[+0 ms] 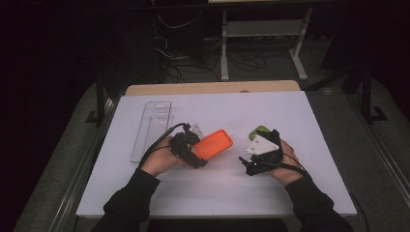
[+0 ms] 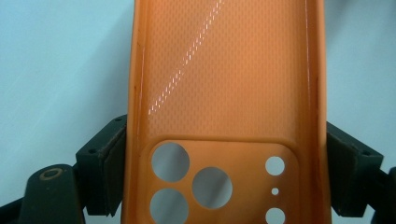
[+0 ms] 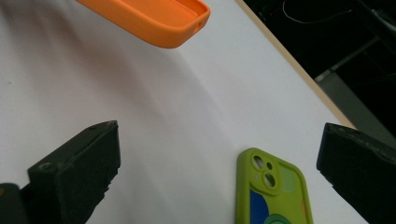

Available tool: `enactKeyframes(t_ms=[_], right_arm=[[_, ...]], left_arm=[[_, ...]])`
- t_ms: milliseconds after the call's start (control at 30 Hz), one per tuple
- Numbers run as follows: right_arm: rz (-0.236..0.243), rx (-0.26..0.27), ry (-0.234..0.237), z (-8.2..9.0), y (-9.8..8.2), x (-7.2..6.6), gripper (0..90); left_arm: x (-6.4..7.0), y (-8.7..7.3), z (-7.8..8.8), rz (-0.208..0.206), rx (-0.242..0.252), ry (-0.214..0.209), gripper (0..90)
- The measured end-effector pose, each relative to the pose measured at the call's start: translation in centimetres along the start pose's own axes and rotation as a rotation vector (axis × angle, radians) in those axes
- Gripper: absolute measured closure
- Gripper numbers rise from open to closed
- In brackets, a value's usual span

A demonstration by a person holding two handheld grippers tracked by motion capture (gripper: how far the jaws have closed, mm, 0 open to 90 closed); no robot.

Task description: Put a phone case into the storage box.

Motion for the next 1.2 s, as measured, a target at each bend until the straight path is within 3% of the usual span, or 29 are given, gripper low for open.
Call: enactKeyframes(t_ms=[133, 167, 267, 767, 933, 1200], right_arm=[[0.041, -0.003, -0.021, 0.0, 0.1, -0.1, 0.0], [0.081, -0.009, -0.035, 0.0, 0.1, 0.0, 0.0], [0.117, -0.013, -0.058, 0.1, 0.2, 0.0, 0.0], [0.277, -0.003, -0.164, 0.4, 1.4, -0.7, 0.0], [0.452, -0.004, -0.226, 0.3, 1.5, -0.6, 0.0], [0.539, -0.008, -0.279, 0.1, 1.9, -1.2, 0.0]], left_arm=[[0.0, 0.0, 0.0, -0.003, 0.001, 0.001, 16.3], [0.0, 0.0, 0.0, -0.006, 0.001, 0.001, 16.3], [0.1, 0.0, 0.1, -0.008, -0.002, -0.002, 16.3], [0.4, 0.1, 0.0, -0.005, 0.002, -0.003, 16.4], [0.4, 0.2, 0.1, -0.005, 0.000, 0.001, 16.4], [0.6, 0.3, 0.1, 0.005, 0.001, -0.003, 16.4]])
Point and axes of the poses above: each handheld gripper's, and its own axes: z roughly backward along the jaws, y roughly out of its top, x roughly to its right, the point moved 7 cm from there along -z, roughly forward along the jaws, and after that the axes turned 10 degrees about z, right-handed, at the moved point
